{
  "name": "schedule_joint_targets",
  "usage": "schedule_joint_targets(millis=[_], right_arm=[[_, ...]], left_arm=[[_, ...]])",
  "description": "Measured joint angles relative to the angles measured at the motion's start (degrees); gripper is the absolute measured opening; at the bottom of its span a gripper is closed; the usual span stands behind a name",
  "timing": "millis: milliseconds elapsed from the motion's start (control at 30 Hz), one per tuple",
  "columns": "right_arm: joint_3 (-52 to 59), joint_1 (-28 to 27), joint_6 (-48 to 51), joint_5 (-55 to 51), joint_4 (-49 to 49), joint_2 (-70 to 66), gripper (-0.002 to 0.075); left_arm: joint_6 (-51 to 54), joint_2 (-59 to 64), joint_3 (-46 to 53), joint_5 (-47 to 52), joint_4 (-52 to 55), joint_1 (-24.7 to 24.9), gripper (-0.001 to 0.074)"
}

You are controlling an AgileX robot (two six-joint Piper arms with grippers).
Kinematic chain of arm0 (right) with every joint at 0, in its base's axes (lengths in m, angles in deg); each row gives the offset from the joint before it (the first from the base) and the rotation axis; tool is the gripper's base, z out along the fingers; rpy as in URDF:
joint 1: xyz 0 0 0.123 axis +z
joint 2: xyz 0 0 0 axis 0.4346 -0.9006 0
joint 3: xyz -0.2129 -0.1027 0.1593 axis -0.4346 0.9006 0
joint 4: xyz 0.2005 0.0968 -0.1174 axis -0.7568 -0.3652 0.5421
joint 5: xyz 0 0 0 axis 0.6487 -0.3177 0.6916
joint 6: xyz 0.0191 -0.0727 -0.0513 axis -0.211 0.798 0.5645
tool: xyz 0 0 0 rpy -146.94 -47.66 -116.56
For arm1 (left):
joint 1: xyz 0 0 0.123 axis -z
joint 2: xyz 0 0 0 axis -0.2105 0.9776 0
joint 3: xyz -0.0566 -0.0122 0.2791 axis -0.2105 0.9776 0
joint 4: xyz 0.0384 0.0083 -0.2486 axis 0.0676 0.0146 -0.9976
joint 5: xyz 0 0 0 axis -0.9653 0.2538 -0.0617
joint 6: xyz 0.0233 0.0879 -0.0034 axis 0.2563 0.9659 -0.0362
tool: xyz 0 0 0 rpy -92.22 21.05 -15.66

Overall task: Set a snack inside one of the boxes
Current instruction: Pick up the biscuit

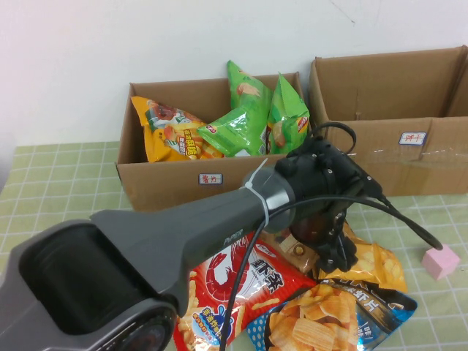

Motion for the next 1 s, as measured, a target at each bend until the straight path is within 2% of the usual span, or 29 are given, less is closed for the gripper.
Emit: schedule_joint_targets(millis=[133, 367, 767, 900, 1000], right_arm=[[0.0, 0.0, 0.0, 0.0, 0.0, 0.0, -0.0002], [0.0, 0.0, 0.0, 0.0, 0.0, 0.0, -0.0002], [0.0, 0.0, 0.0, 0.0, 0.0, 0.0, -0.0002], [0.0, 0.0, 0.0, 0.0, 0.0, 0.0, -0.0002], [0.0, 0.0, 0.0, 0.0, 0.0, 0.0, -0.0002]], left_arm=[[0.0, 0.0, 0.0, -0.51, -0.98, 0.0, 0.0683], [-1.35, 1.23, -0.05, -1.31, 3.34, 0.0, 0.0683], [-2.4, 4.15, -0.5, 1.76, 4.63, 0.0, 0.0674], [-3.45, 4.42, -0.5, 3.02, 5.26, 0.0, 0.0577], [-3.57, 4.54, -0.5, 4.39, 5.69, 0.0, 0.0424]])
